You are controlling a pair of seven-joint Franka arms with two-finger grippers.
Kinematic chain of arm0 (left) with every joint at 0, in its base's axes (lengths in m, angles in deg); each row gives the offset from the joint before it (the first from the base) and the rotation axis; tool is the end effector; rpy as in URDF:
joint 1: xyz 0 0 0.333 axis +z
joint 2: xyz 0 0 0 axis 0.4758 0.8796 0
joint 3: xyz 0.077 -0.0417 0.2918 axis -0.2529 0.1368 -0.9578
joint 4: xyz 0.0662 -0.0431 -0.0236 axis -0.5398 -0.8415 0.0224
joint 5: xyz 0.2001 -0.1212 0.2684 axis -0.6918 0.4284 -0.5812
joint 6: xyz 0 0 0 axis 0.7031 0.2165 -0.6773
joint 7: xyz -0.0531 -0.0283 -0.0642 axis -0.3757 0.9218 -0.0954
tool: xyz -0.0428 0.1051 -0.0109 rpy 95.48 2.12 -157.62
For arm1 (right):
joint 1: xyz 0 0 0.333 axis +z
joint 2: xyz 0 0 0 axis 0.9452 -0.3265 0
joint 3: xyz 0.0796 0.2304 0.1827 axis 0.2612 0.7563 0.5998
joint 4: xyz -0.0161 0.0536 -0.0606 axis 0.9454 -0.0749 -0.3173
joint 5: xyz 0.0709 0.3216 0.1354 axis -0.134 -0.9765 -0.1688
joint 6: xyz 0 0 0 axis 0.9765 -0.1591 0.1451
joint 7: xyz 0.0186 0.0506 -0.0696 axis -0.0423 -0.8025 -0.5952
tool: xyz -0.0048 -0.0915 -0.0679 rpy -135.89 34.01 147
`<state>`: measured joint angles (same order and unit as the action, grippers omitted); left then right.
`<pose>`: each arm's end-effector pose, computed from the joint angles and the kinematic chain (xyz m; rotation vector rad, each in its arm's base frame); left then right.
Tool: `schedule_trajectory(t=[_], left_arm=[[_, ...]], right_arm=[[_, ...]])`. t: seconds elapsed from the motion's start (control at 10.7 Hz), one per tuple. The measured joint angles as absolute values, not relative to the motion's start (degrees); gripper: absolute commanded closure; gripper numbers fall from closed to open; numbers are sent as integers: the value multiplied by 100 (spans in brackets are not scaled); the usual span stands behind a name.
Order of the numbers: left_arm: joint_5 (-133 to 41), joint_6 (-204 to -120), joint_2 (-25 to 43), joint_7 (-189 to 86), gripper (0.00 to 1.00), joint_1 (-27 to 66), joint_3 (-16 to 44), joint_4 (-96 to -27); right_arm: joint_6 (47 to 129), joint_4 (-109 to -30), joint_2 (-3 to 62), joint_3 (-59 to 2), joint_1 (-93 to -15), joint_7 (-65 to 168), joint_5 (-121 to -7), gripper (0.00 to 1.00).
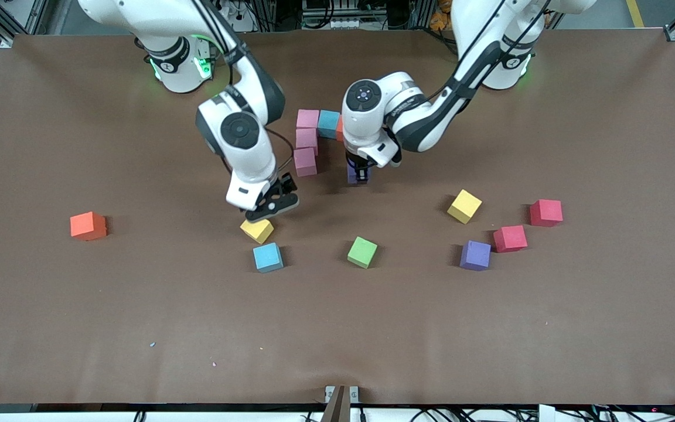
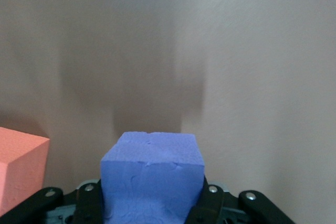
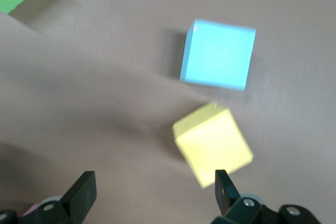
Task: Arrange 11 blocks into digit 3
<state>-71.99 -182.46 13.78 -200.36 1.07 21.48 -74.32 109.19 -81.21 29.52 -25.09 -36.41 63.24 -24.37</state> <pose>0.3611 -0.4606 0.2360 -2.1657 -2.2488 0.0333 0.5023 0.3240 0.2887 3.0179 0.7540 0.0898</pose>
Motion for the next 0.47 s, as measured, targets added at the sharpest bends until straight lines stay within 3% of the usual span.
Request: schedule_trajectory(t=[0.47], left_arm=[[-7201, -18320, 2055, -20051, 100, -545, 2022, -6953]], right_arm=[[11180, -7683, 2348, -2676, -3739, 4774, -2418, 0]])
